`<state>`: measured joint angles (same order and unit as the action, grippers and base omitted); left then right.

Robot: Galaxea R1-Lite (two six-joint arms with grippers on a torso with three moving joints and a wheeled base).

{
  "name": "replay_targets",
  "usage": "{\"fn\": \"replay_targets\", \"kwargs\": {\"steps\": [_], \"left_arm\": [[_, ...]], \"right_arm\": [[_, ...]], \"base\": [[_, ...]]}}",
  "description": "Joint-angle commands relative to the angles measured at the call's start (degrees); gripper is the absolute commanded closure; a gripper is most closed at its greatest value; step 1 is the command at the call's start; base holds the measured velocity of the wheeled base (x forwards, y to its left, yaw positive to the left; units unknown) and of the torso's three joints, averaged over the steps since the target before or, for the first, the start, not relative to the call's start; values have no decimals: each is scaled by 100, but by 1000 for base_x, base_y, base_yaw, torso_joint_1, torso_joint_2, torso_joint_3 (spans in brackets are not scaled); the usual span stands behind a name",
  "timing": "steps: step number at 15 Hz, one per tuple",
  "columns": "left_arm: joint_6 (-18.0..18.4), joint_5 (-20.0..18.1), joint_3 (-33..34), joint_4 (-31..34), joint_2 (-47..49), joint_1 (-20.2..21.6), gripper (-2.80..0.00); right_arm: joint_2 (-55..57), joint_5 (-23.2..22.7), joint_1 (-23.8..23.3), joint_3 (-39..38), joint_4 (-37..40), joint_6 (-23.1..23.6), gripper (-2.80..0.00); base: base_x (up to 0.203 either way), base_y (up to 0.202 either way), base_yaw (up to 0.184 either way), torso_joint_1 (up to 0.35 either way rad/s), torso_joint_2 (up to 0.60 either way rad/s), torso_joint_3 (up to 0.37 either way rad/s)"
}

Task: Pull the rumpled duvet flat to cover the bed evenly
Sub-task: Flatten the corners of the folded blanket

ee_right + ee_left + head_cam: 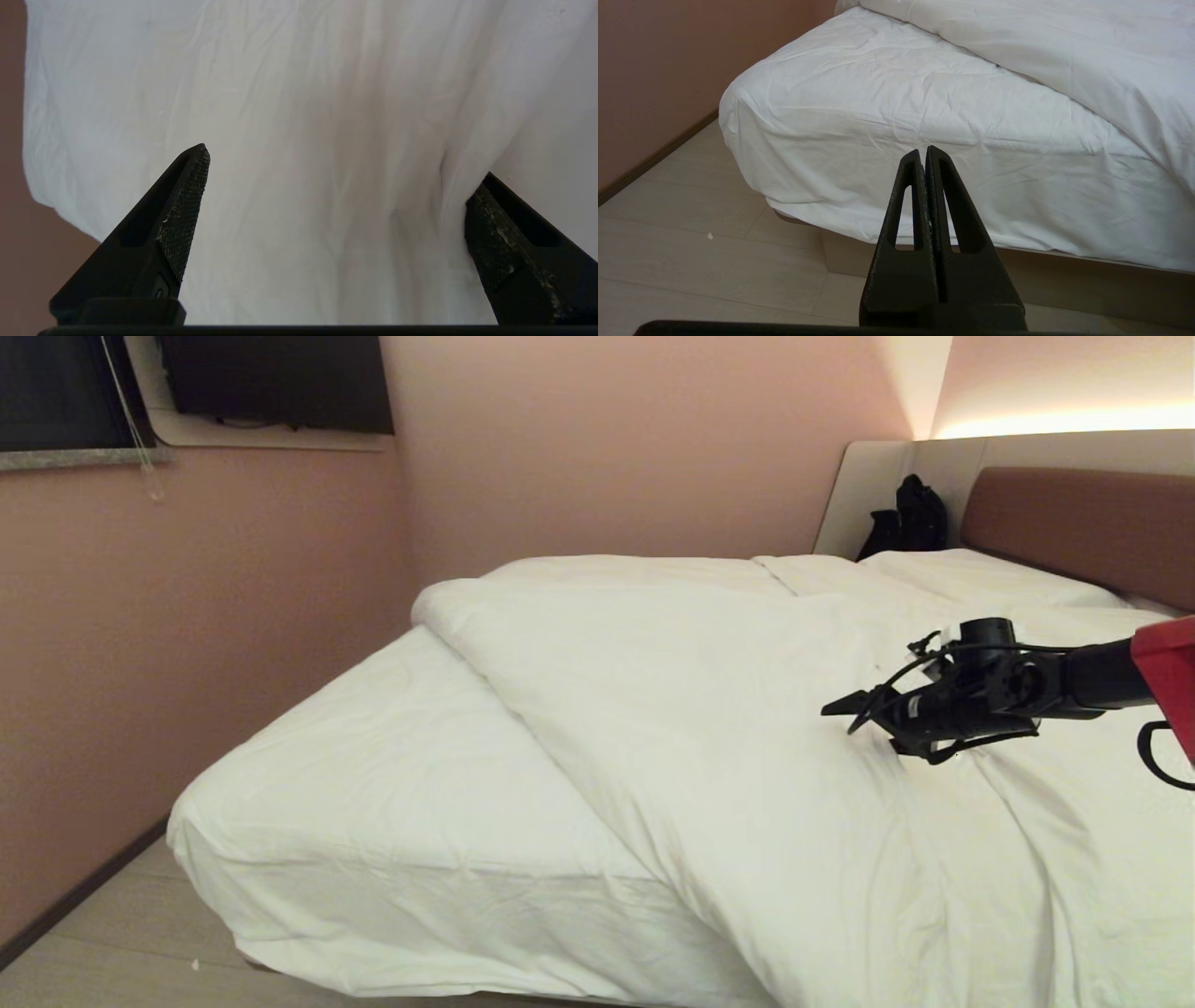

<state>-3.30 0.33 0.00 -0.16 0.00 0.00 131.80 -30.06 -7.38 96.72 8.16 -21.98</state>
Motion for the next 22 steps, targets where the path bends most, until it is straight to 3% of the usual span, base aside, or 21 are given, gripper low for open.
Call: {"fn": "replay_targets", "kwargs": {"steps": [1, 6, 7, 22], "left_arm": [[-4, 3, 0, -2, 0, 0, 0], [-4, 3, 0, -2, 0, 0, 0], [-4, 3, 0, -2, 0, 0, 0], [-4, 3, 0, -2, 0, 0, 0]], "right_arm": [[6, -32, 99, 5, 2, -133, -280], [91, -35, 150, -4, 19, -166, -280], [100, -35, 158, -4, 19, -166, 0], [8, -30, 264, -57, 48, -183, 0]], "base": [[0, 0, 0, 0, 0, 0], [0, 0, 0, 0, 0, 0], [0, 0, 0, 0, 0, 0], [0, 0, 0, 0, 0, 0]]}}
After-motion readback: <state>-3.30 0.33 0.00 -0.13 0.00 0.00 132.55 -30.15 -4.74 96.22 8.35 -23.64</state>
